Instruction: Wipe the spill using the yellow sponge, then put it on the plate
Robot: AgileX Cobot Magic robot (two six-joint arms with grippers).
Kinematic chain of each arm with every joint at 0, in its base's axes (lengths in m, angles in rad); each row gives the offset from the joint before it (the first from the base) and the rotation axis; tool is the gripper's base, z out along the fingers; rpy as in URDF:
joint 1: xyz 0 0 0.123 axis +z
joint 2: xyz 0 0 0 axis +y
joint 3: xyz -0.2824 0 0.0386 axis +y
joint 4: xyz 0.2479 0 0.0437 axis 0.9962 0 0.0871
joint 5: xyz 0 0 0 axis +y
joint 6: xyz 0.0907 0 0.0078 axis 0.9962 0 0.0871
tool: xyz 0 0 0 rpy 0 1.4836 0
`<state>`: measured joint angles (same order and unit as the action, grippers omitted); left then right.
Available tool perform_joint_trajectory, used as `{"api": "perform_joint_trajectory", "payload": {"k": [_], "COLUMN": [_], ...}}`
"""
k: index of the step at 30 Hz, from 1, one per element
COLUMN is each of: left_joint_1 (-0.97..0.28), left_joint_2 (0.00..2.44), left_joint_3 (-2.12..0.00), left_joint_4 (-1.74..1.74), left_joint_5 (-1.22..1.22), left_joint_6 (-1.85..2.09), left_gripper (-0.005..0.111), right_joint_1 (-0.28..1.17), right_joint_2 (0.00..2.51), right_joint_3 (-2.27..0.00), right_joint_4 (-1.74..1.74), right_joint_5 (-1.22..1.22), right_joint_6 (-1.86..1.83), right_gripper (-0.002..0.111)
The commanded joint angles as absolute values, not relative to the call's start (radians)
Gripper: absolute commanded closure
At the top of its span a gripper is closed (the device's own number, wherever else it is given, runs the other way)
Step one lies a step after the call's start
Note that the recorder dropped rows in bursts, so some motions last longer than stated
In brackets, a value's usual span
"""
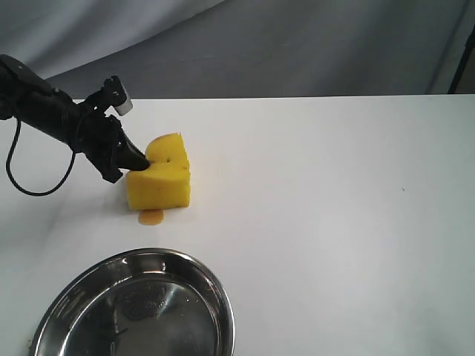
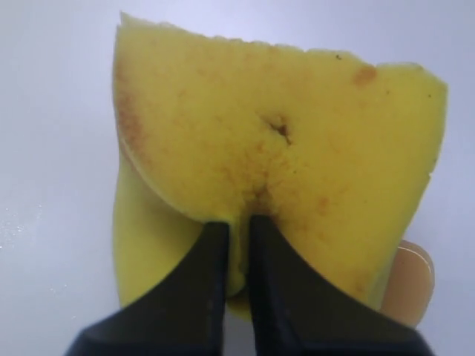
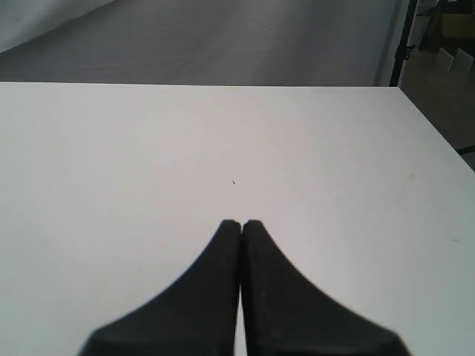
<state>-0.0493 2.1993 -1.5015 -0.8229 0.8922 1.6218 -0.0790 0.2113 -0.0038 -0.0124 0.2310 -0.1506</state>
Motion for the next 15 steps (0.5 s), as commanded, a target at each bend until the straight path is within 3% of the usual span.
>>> {"api": "perform_joint_trajectory", "payload": {"k": [1,15], "left_joint_1": [-0.06,-0.06], "left_joint_2": [2.201,2.166], "left_joint_3": [-1.494,-1.494], "left_joint_4": [-0.796,-0.725], "left_joint_5": [0.907,0.949], "left_joint_6": [1.628,1.63], "left_gripper": [0.107,0.107], "right_joint_1": [-0.082,-0.082], "right_joint_2": [0.215,0.215], "right_joint_3": [0.0,0.0], "right_joint_4": [-0.007,-0.007], "right_joint_5": [0.223,0.223], "right_joint_6": [-0.15,-0.15], "right_gripper": [0.108,0.108]}}
